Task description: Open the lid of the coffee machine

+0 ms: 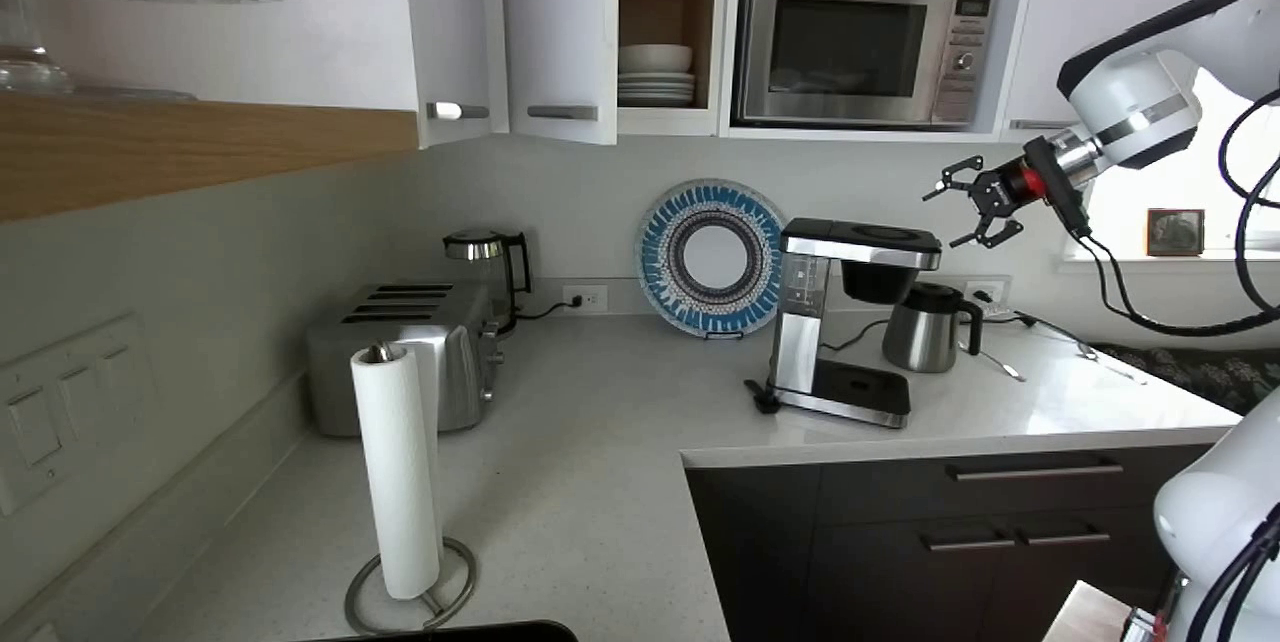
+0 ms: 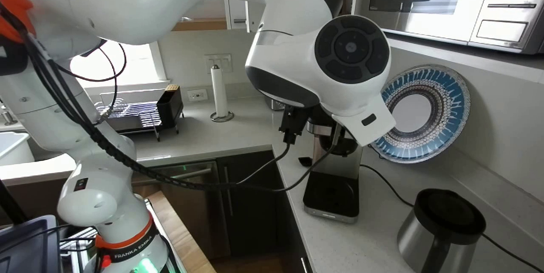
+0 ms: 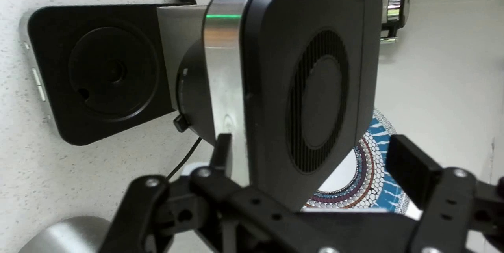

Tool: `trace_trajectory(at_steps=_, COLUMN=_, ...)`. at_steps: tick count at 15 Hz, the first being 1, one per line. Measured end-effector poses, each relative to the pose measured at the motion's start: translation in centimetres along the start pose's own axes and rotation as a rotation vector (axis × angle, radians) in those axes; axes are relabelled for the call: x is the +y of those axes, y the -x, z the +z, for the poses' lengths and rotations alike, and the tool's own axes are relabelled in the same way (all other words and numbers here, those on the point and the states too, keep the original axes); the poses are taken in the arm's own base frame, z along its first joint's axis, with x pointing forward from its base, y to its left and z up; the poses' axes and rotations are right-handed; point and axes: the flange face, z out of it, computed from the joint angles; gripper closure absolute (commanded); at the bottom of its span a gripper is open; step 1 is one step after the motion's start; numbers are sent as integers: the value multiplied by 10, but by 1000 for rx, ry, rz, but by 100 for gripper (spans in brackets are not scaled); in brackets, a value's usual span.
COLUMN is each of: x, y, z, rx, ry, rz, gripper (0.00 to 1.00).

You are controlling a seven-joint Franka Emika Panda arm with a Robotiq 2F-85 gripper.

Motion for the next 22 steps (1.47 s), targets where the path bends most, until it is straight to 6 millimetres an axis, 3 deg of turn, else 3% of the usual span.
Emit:
trace_trajectory(at_steps=9, x=-5, y=0, z=16, rx=-22, ry=-4, rz=2, gripper=0)
trace_trajectory(at_steps=18, x=-3, y=-1, z=13, rx=-12, ry=-34, rz=14, gripper=0)
trace_trajectory(at_steps=22, x=-16, y=1, z=3, rx=4, ry=-81, rz=1, gripper=0)
